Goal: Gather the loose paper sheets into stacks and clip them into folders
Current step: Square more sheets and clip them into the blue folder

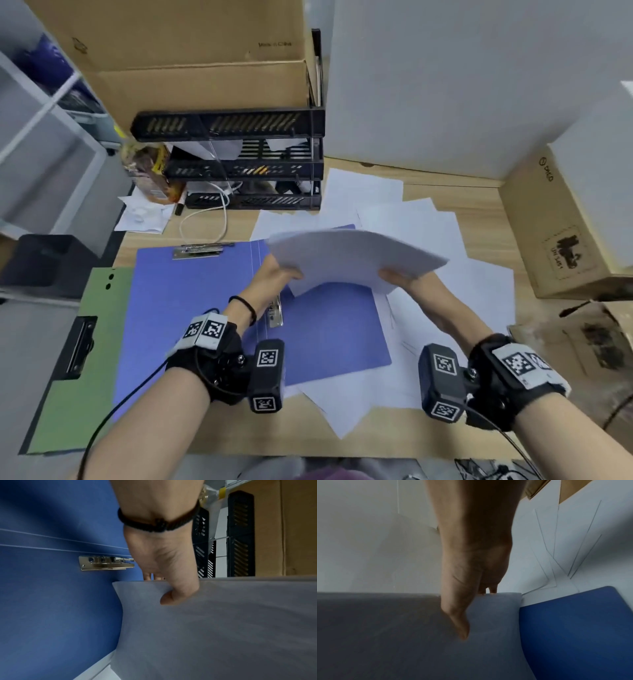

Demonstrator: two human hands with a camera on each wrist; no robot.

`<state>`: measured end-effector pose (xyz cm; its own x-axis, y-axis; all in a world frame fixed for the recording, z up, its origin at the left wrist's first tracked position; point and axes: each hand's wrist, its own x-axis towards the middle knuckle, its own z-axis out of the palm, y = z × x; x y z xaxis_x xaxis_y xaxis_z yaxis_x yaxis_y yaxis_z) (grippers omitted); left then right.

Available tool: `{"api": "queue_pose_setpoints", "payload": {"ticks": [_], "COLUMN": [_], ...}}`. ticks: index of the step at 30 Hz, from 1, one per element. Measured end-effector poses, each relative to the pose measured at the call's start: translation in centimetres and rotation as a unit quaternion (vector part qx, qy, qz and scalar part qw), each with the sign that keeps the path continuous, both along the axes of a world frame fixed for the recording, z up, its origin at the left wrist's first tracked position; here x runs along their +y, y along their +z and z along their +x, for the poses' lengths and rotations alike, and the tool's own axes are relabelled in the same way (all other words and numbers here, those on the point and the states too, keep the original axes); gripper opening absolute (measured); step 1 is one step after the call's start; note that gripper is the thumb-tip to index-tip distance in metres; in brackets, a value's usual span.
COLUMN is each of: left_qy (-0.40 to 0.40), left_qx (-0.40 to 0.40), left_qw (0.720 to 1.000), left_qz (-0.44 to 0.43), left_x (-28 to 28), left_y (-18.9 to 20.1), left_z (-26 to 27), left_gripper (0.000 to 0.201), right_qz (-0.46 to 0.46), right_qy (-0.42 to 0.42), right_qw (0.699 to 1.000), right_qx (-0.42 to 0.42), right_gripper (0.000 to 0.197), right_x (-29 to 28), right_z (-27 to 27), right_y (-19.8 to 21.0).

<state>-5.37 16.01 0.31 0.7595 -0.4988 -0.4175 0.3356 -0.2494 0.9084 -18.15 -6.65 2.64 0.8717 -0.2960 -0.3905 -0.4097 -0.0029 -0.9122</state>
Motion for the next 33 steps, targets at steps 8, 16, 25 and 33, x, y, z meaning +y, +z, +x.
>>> {"api": "queue_pose_setpoints", "payload": {"ticks": [8,16,25,33], "left_qy": [0.002,-0.015,0.088,0.078], "left_qx": [0.037,0.045,0.093,0.125], "left_qw": [0.999,0.988,0.962,0.96], "left_qz": [0.016,0.148,0.243,0.238], "left_x": [-1.3,0.9,5.1,4.1], "left_y": [-0.7,-3.6,-7.9,-8.8], "left_z": [-0.2,0.9,1.1,2.7], "left_gripper": [0.022,0.009,0.043,0.058], "right_qz": [-0.032,-0.12,-0.128,-0.116], "right_qy": [0.067,0.184,0.245,0.218], "right_qw": [0.997,0.961,0.935,0.94], "right_qx": [0.031,0.168,0.221,0.238], "right_gripper": [0.027,0.037,0.016,0.024], "right_x": [-1.1,-1.4,-0.7,0.0], "right_z": [1.7,4.3,5.4,6.0], "right_y": [0.0,-3.2,-7.9,-9.7]}}
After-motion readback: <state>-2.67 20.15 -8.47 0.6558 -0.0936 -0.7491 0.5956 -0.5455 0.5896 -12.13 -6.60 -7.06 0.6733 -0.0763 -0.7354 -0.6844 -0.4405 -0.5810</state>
